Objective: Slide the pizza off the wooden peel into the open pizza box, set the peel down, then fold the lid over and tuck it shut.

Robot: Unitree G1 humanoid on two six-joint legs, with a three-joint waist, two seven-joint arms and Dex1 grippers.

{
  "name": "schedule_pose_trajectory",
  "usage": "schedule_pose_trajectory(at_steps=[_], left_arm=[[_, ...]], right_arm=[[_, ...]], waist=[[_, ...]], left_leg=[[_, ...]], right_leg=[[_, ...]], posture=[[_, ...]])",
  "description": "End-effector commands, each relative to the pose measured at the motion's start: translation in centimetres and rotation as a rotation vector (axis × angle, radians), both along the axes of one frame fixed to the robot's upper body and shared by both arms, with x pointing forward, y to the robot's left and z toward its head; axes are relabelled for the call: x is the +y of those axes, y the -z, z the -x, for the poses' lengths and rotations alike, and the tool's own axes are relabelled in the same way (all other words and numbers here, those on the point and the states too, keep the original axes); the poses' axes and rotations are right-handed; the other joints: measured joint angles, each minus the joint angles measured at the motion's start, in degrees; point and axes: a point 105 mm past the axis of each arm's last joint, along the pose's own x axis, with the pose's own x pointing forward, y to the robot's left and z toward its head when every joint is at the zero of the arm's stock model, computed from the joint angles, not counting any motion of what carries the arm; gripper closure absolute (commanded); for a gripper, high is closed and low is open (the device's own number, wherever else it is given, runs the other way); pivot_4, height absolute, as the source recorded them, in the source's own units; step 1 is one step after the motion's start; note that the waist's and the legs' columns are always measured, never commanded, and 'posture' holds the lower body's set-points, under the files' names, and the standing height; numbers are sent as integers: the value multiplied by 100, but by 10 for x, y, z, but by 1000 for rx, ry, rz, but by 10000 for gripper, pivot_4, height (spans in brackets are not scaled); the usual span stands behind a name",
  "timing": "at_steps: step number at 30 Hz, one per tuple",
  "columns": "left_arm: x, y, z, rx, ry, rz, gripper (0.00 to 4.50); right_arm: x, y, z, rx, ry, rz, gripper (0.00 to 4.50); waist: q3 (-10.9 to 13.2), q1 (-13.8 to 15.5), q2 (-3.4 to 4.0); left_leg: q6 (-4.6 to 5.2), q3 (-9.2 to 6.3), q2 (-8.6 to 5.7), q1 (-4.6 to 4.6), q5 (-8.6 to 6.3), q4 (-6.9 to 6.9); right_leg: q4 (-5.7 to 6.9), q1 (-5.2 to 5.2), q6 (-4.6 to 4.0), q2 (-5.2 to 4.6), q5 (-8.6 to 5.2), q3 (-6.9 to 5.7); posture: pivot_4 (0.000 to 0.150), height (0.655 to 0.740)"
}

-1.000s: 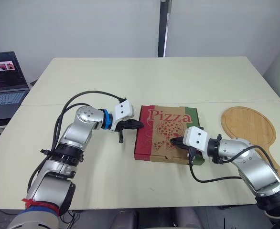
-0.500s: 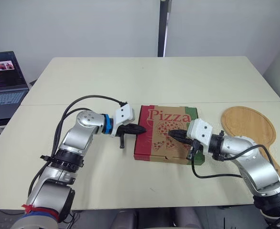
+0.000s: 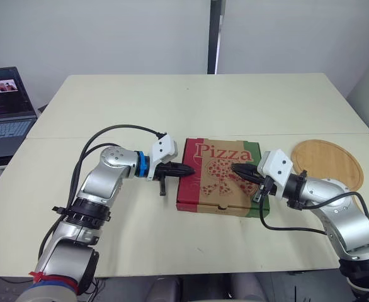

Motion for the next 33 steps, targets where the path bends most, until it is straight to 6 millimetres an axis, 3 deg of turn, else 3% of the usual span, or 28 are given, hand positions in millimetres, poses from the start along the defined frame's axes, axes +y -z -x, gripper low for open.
schedule_pose_trajectory(at_steps=[1, 12, 23, 28, 33], left_arm=[[5, -14, 3, -32, -11, 24, 45000], [22, -32, 4, -56, -86, 77, 45000], [16, -38, 19, -71, -13, 47, 45000], [6, -18, 34, -46, 70, -59, 45000], [4, 4, 38, -33, 87, -155, 45000]], right_arm=[[-2, -15, -1, -57, 9, -11, 44053], [-3, -17, -2, -68, 14, -8, 44053], [-3, -19, 1, -68, -8, 1, 44053], [-5, -18, 3, -59, -6, 8, 44053], [-6, -16, 5, -52, -3, 12, 44053]], waist=[[2, 0, 0], [18, 0, 0], [31, 0, 2], [34, 0, 3], [36, 3, 1]], left_leg=[[0, 0, 0, 0, 0, 0], [0, 1, 0, -1, 0, -1], [0, 1, 1, -3, 0, -2], [0, 3, 1, -3, 0, -4], [1, 3, 1, -3, -1, -6]], right_leg=[[0, 0, 0, 0, 0, 0], [0, -2, 0, 0, 0, 1], [0, -3, 0, 0, 0, 1], [-1, -3, 0, 0, 0, 2], [-2, -3, -1, 0, 0, 2]], posture=[[1500, 7400], [1500, 7400], [1500, 7400], [1500, 7400], [1500, 7400]])
